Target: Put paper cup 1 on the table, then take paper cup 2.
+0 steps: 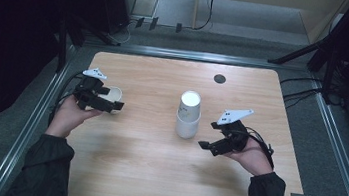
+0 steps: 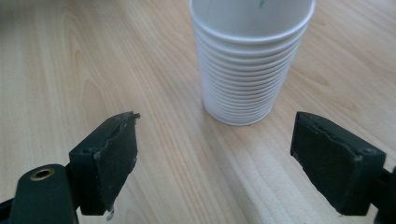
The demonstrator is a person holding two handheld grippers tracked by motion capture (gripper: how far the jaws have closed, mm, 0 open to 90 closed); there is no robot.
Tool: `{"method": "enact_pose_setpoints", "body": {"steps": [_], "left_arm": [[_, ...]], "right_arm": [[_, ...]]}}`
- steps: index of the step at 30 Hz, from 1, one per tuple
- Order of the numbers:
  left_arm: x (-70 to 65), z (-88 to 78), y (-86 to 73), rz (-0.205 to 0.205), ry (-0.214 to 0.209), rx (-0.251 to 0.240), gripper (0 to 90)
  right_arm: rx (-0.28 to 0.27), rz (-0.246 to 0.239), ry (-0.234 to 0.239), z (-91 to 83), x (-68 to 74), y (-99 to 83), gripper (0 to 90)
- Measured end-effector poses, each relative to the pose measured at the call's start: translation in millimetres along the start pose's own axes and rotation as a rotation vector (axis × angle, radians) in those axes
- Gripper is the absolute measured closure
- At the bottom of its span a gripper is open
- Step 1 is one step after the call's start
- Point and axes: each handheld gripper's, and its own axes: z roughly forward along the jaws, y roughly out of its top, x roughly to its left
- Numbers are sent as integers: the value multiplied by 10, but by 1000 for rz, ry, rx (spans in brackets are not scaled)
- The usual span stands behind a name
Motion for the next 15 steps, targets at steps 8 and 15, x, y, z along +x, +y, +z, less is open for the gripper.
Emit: {"method": "enact_pose_setpoints", "body": {"steps": [8, 15], "left_arm": [[-222, 89, 57, 37, -62, 4, 133], [-418, 219, 85, 70, -114, 20, 136]], "right_arm": [[0, 9, -9, -9, -34, 3, 197], [-3, 28, -3, -16, -48, 51, 222]]}}
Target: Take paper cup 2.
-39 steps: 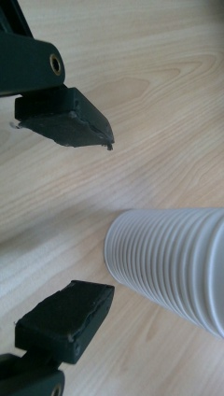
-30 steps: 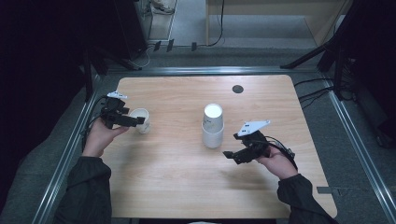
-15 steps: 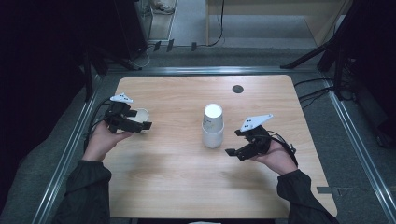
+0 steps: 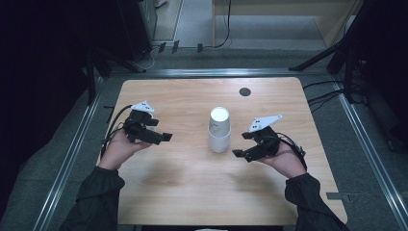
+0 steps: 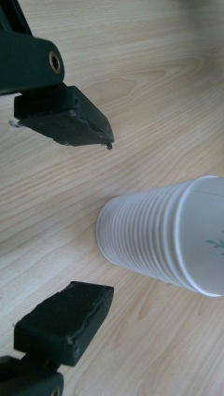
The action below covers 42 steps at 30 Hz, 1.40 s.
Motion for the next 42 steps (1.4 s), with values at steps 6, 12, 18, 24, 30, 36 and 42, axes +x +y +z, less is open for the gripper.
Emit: {"method": "enact_pose_setpoints", "body": {"steps": [6, 12, 18, 24, 30, 36, 42], "left_arm": [[-122, 137, -57, 22, -30, -11, 144], [-250, 230, -141, 30, -45, 16, 143], [-341, 264, -183, 23, -71, 9, 143], [-402, 325, -185, 32, -97, 0, 144], [-439, 385, -200, 45, -116, 6, 146], [-453, 436, -201, 42, -151, 21, 146], [-453, 438, -198, 43, -160, 11, 146]], "right_arm": [[-18, 12, 6, -29, -29, 88, 241], [-12, 18, 14, -76, -113, 166, 241], [0, -21, 20, -173, -213, 289, 279], [30, -65, 42, -146, -257, 457, 279], [76, -133, 47, -94, -252, 662, 275], [93, -149, 65, -52, -264, 816, 262], [136, -164, 80, 25, -233, 937, 246]]}}
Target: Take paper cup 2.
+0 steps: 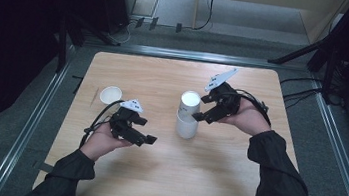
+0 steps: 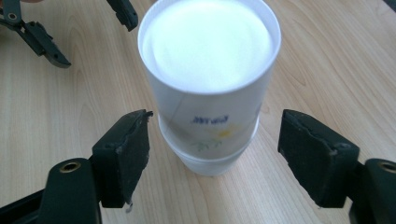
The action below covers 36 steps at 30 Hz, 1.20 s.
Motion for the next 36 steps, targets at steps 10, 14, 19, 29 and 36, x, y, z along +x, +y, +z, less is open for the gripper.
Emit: {"method": "enact_pose_setpoints", "body": {"steps": [10, 14, 19, 29, 36], "left_arm": [[-10, 41, -11, 20, -3, 22, 146], [-17, 40, -5, 27, -5, 19, 146], [-18, 45, -8, 37, -5, 25, 146], [-10, 35, -10, 38, -8, 21, 147], [15, 11, -19, 38, -21, 4, 147]], "right_arm": [[39, -1, 18, 80, -13, 211, 230], [51, -12, 20, 102, -1, 292, 241], [68, -36, 5, 93, 11, 347, 308], [90, -36, 12, 52, 18, 400, 324], [90, -29, 13, -52, 33, 470, 326]]}}
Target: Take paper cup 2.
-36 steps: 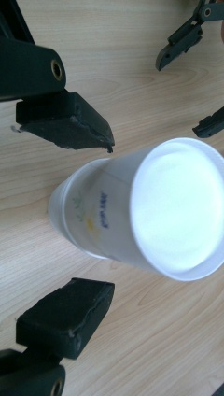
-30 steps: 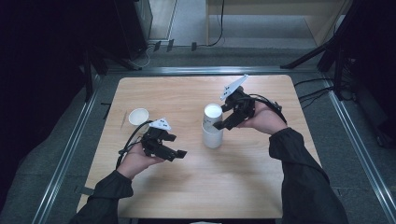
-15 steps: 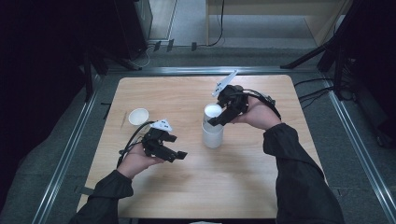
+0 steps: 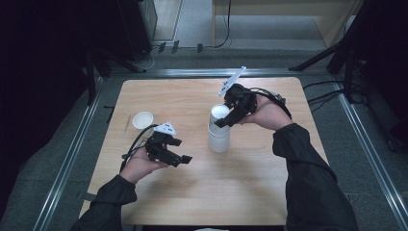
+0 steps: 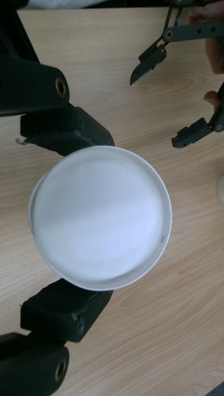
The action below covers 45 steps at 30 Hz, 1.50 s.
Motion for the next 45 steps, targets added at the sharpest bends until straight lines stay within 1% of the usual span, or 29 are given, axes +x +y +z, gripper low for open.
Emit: {"method": "enact_pose_setpoints", "body": {"steps": [1, 3, 4, 5, 11, 15, 17, 18, 20, 23, 25, 26, 28, 30, 33, 36, 37, 38, 39, 40, 41, 43, 45], "left_arm": [[2, -12, -3, 4, -3, -7, 146], [12, -35, -3, -4, -15, -25, 146], [19, -46, -1, -7, -17, -31, 146], [26, -53, 1, -12, -25, -34, 146], [36, -75, 0, -20, -27, -43, 146], [48, -98, -1, -13, -26, -50, 146], [59, -107, -3, -15, -27, -53, 146], [65, -109, -5, -17, -27, -57, 146], [78, -119, -12, -20, -30, -62, 146], [91, -140, -19, -24, -25, -71, 146], [97, -147, -21, -26, -26, -73, 146], [98, -148, -22, -24, -26, -70, 146], [93, -140, -26, -19, -21, -66, 146], [92, -137, -26, -14, -21, -62, 146], [89, -137, -23, -11, -27, -61, 146], [84, -130, -22, -9, -30, -59, 146], [79, -127, -22, -8, -31, -61, 146], [76, -125, -19, -2, -35, -63, 146], [75, -127, -16, 3, -35, -62, 146], [73, -129, -12, 8, -36, -62, 146], [69, -130, -8, 8, -40, -68, 146], [71, -132, -6, 14, -44, -73, 146], [74, -128, -3, 18, -48, -70, 146]], "right_arm": [[-2, -3, 4, -22, -3, 12, 326], [-6, 8, 7, -79, 5, 35, 326], [-8, 3, 8, -105, 4, 49, 327], [-8, 4, 7, -131, 10, 62, 327], [-21, 6, -10, -326, 75, 145, 329], [-32, -13, -25, -491, 141, 212, 331], [-45, -35, -22, -575, 180, 250, 332], [-44, -42, -30, -617, 210, 268, 332], [-46, -56, -32, -687, 264, 295, 333], [-54, -55, -21, -768, 347, 301, 335], [-59, -54, 10, -795, 407, 280, 335], [-60, -55, 21, -802, 429, 268, 335], [-68, -73, 52, -803, 495, 226, 335], [-65, -82, 59, -786, 558, 177, 335], [-66, -97, 54, -741, 637, 87, 336], [-81, -88, 68, -680, 673, -29, 337], [-85, -83, 80, -656, 678, -70, 337], [-93, -85, 85, -630, 683, -113, 336], [-115, -77, 116, -600, 693, -171, 337], [-122, -74, 119, -578, 701, -204, 337], [-118, -74, 113, -543, 714, -243, 337], [-124, -82, 113, -465, 739, -316, 337], [-125, -81, 114, -393, 756, -378, 337]]}}
